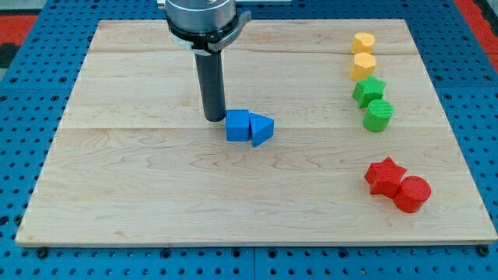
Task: Move the blue blocks into the left side of the red star
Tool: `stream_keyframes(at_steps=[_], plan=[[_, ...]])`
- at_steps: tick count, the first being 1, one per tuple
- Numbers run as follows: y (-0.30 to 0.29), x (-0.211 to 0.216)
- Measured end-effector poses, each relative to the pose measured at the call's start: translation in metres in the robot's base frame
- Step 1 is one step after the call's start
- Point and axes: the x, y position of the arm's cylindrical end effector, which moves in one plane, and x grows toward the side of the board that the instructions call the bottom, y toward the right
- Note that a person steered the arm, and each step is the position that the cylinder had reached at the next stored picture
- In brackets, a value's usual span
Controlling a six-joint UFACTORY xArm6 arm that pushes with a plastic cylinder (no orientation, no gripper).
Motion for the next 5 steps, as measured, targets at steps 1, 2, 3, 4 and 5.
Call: stream_keyframes(at_steps=[1, 2, 3, 4, 5], plan=[[0.01, -0.016], [0.045, -0.011], [0.097, 0.032], [0.138, 0.075], [0.134, 0.059]])
